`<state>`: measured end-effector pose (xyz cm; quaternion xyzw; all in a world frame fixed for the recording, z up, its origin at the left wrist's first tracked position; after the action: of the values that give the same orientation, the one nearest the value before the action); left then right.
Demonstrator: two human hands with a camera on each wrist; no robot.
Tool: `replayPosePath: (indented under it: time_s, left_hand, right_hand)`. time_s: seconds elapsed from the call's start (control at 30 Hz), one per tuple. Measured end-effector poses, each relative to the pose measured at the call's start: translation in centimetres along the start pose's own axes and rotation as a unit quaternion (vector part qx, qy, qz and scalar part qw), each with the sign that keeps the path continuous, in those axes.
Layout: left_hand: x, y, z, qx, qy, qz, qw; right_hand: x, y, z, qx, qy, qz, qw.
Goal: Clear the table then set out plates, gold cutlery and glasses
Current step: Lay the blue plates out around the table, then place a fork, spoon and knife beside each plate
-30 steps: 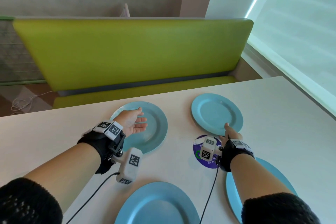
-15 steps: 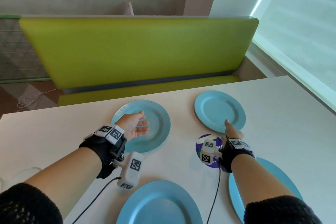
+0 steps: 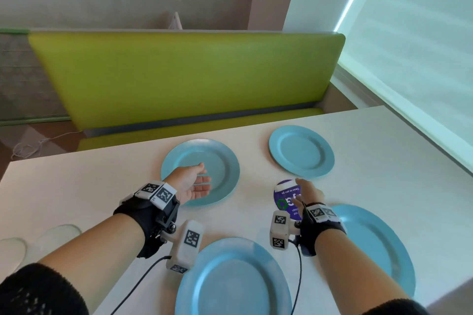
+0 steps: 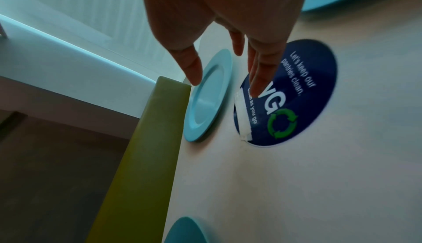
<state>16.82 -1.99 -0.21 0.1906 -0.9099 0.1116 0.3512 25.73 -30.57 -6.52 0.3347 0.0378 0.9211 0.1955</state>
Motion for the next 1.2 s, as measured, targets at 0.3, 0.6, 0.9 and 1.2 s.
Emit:
replayPosePath:
  time_s: [0.3, 0.6, 0.9, 1.2]
  left_hand:
    - [8.0, 4.2, 4.7, -0.052, -0.016, 0.097, 0.994]
    - [16.9, 13.7, 12.8, -0.226, -0.053, 0.160, 0.959]
    - [19.9, 22.2, 17.5, -0.705, -0.143, 0.065, 0.692]
    - [18.5, 28.0, 20.9, -0.770, -0.135, -0.045, 0.622]
  right_hand:
    - [13.1, 1.5, -5.7, -0.009, 0.028, 0.032, 0.999]
    - [28.9, -1.7, -16.6, 0.050, 0.023, 0.105, 0.993]
    - [36.3, -5.1, -22.8, 0.232, 0.043, 0.161, 0.959]
    - [38.2, -3.9, -25.8, 0.276, 0.042, 0.172, 0.945]
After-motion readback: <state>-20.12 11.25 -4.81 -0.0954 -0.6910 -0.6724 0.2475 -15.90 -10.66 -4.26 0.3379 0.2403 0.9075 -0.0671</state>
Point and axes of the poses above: each hand's wrist, its own x-axis away from the middle knuckle, its own y-axis out of the back of the hand, z = x × y, the point moved 3 cm from there along -x, towards the middle knuckle, and after that the axes turned 2 degrees about -z, right-handed, at the moved point
